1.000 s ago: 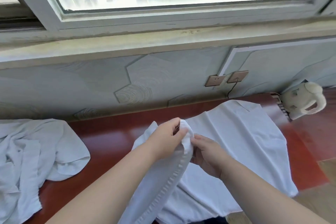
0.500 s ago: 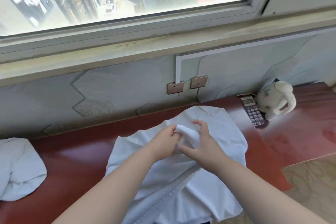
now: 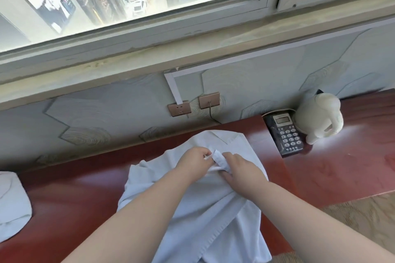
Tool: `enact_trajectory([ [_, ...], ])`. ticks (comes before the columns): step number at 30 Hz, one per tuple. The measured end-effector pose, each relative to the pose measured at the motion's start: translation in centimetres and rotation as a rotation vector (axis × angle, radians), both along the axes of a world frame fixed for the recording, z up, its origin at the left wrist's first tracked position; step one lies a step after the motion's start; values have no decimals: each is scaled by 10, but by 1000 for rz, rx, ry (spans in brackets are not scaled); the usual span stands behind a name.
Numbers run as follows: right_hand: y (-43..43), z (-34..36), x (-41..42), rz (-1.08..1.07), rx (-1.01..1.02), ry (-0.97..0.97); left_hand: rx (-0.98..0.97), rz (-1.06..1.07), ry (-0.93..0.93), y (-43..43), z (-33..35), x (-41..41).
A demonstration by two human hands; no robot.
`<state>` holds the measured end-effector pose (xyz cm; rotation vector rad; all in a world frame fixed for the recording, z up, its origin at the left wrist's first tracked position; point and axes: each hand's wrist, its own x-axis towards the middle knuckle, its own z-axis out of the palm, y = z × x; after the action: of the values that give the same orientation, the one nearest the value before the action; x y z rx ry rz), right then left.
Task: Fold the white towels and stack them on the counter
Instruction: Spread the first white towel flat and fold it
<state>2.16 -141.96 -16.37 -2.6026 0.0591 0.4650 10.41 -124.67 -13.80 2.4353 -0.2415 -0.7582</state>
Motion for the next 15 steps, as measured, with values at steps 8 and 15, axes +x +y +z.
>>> enact_trajectory([
  [8,-31,-43,22,-435,267,61,88,27,52,-9,-20,15],
  [15,-54,-64,84,4,-277,-35,46,140,108,-11,-32,9],
])
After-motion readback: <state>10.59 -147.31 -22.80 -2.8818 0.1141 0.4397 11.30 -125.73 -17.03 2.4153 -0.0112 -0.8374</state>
